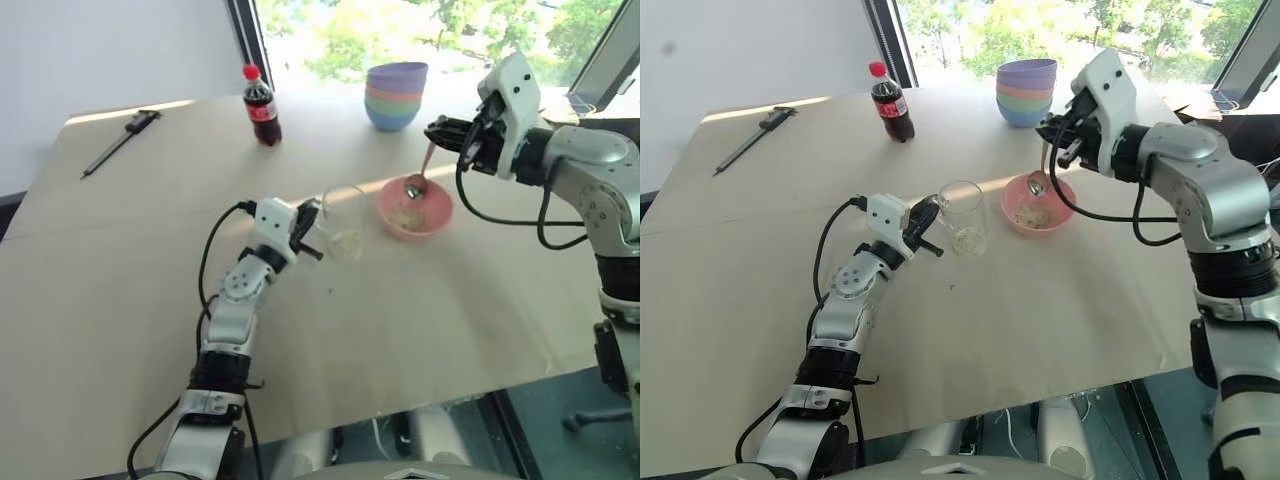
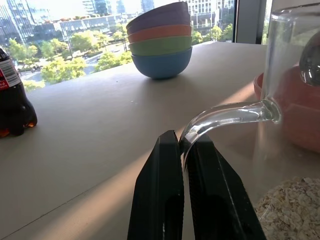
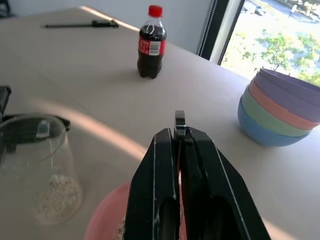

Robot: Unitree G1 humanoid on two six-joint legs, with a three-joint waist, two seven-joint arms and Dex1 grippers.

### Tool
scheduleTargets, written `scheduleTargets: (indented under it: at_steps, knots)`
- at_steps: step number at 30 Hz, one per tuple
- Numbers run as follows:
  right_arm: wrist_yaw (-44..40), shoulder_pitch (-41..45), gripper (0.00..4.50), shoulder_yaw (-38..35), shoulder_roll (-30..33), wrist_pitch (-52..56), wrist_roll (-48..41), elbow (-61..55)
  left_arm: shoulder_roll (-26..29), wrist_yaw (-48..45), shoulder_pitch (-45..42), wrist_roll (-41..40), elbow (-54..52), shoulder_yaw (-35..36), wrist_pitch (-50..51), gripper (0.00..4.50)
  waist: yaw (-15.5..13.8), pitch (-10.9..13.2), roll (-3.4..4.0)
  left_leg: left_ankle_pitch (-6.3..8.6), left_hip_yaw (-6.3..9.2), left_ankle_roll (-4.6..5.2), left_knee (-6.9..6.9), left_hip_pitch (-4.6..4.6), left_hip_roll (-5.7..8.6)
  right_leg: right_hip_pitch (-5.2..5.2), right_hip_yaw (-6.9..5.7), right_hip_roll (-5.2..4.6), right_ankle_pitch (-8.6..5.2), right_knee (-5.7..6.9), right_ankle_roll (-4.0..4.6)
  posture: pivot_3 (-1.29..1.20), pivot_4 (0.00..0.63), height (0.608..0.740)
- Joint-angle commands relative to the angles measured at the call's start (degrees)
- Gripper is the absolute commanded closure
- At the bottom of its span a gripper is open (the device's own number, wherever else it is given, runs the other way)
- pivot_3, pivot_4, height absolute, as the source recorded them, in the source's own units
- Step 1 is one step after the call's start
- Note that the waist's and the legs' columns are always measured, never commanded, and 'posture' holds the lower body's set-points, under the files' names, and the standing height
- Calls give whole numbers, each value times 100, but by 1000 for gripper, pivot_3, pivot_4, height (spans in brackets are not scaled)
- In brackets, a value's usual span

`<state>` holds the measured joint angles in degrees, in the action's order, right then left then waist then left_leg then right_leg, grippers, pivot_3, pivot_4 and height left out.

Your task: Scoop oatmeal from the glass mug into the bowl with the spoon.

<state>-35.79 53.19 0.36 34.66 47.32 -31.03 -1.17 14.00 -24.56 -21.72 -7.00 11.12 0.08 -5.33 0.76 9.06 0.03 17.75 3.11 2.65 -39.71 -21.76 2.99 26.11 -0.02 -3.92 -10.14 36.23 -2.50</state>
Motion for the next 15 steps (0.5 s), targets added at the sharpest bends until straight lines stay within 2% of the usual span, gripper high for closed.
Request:
scheduleTargets:
  at_steps: [1, 4, 7, 15]
  knots:
    - [769, 811, 4500, -1440, -628, 1006, -1300, 228, 71, 35, 97, 43, -120, 39, 67, 4428, 4, 1, 1, 0, 1, 0, 1, 0, -1, 1, 3, -1, 1, 1, 2, 0, 150, 740]
    - [1225, 1047, 4500, -2053, -1010, 1709, -2031, 340, 87, 48, 107, 54, -131, 43, 73, 4428, -23, 0, 1, -1, 28, -3, 3, -10, -2, 4, -2, -1, 1, -3, 4, 0, 150, 740]
    - [1566, 1055, 4500, -2334, -1248, 2270, -2546, 294, 94, 49, 122, 57, -147, 38, 85, 4428, -23, -2, 1, -1, 31, -3, 12, -11, -1, -2, -6, -5, 2, -18, 4, 0, 150, 740]
    - [1926, 621, 4500, -1971, -1467, 2551, -2593, -272, 107, 77, 122, 60, -228, 46, 138, 4428, -5, -2, 1, -1, 29, -2, 17, -12, 5, -2, -7, -8, 2, -24, 3, 0, 150, 740]
